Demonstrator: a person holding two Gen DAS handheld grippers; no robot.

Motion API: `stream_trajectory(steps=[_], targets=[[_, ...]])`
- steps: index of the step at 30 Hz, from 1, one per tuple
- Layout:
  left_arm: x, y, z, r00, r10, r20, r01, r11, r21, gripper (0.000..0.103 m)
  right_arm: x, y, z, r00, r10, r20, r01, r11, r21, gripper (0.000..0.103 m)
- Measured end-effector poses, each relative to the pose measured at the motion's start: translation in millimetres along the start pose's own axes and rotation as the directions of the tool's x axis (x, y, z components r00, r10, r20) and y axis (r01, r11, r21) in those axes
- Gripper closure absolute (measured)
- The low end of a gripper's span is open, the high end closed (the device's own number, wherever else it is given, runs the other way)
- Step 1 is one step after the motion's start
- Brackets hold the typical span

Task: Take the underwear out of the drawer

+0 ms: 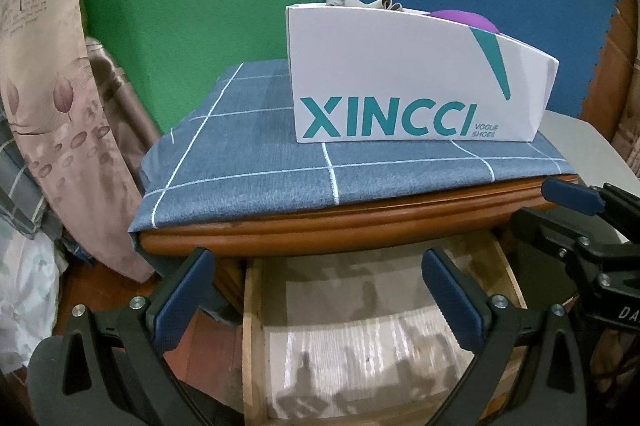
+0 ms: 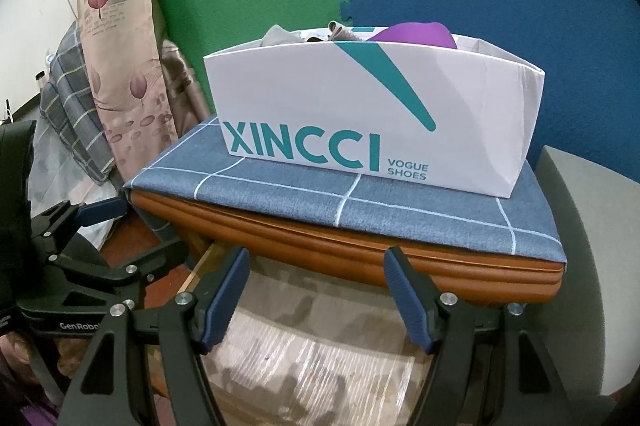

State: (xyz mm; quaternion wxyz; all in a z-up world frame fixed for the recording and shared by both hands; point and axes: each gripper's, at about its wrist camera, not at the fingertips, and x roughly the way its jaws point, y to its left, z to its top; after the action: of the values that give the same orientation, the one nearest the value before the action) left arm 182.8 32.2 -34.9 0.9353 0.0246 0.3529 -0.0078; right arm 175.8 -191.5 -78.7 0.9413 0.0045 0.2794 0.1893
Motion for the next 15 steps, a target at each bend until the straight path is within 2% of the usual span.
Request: stream_trajectory(steps=[15], targets=[[0.7, 0.2, -0.7, 1.0, -0.004, -0.003, 0.004, 1.0, -0.002, 0.0, 2.2, -1.4, 0.5, 1.0, 0.003, -0.008, -0.003, 1.0, -0.002, 0.032]])
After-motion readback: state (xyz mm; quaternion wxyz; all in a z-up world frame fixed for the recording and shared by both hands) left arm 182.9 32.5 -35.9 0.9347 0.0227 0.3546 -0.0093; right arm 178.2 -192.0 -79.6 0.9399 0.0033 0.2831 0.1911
